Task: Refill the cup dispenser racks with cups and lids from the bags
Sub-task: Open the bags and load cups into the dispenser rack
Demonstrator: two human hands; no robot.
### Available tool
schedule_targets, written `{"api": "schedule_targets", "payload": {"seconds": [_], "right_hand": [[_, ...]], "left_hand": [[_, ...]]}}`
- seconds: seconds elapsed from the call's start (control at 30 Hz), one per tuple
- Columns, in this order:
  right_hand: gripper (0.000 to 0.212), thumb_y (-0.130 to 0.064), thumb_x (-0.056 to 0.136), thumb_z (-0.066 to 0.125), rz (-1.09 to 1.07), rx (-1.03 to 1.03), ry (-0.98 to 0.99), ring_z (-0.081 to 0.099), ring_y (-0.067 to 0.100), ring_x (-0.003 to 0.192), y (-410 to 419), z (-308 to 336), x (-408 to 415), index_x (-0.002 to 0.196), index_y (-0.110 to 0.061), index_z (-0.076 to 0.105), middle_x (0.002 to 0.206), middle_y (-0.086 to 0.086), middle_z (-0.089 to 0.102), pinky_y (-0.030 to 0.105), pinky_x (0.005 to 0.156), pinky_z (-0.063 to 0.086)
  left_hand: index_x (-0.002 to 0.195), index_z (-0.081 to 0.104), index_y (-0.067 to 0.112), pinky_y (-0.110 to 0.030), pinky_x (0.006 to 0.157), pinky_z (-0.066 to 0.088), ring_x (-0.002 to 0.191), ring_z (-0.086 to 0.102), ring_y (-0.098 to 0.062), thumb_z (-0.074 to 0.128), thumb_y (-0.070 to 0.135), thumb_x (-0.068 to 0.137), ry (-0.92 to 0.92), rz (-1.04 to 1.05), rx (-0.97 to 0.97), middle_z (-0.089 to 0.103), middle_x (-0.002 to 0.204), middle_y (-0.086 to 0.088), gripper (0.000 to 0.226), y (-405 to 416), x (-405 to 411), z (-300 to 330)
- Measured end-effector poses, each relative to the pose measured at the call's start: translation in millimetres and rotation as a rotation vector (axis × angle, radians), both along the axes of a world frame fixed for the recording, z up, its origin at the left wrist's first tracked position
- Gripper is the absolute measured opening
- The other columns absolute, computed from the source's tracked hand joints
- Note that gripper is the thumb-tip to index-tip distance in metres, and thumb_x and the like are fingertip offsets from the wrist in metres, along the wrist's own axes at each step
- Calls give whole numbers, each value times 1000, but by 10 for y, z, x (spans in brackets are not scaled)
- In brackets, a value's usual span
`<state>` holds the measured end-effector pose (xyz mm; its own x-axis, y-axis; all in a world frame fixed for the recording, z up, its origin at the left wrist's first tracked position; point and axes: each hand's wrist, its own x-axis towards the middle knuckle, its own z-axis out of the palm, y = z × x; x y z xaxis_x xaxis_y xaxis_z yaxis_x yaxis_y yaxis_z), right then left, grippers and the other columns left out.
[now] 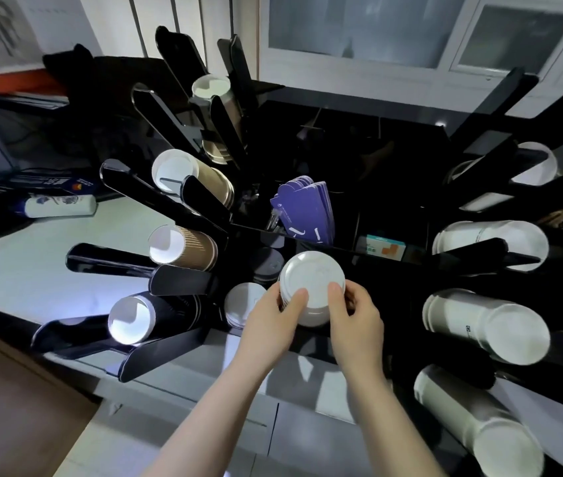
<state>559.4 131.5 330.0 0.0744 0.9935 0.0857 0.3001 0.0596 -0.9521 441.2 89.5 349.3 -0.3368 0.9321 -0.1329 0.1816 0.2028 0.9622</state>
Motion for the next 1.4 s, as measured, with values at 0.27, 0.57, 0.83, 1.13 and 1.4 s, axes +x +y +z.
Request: {"api": "schedule_targets", "payload": {"seconds": [0.27,0.57,0.83,1.13,1.4], "right_hand": [[31,-36,89,59,-39,54,-52,51,-3,78,50,-75,-17,119,-33,53,97,-6,50,8,61,38],[17,-14,86,66,-84,206,-186,50,16,91,183,-52,-96,100,-21,70,104,-6,47,21,77,37],[23,-29,87,64,-32,211,-428,40,23,116,79,-40,-91,107,-24,73,123,-3,54,40,97,35],[34,-15,89,62,200,166,1,52,4,119,-355,491,-9,121,-26,62,123,-13,61,32,105,41],[35,-17,84,58,400,37,442,61,11,115,-892,820,477,117,-28,60,115,-4,70,30,96,49]], "left_hand": [[104,57,24,-30,69,45,85,61,-16,58,53,84,338,89,-105,66,84,5,35,62,-40,13],[84,59,13,-35,67,43,81,58,-23,57,63,81,645,110,-135,62,74,1,51,215,-93,-44],[115,65,21,-30,80,40,102,61,-24,56,42,89,658,118,-86,73,98,3,34,49,-247,28],[131,51,35,-43,97,50,116,55,-1,63,23,88,212,-85,206,60,127,13,46,-456,-308,354],[126,44,47,-21,99,45,124,52,-4,61,3,90,-105,-294,398,56,132,15,59,-882,93,555]]}}
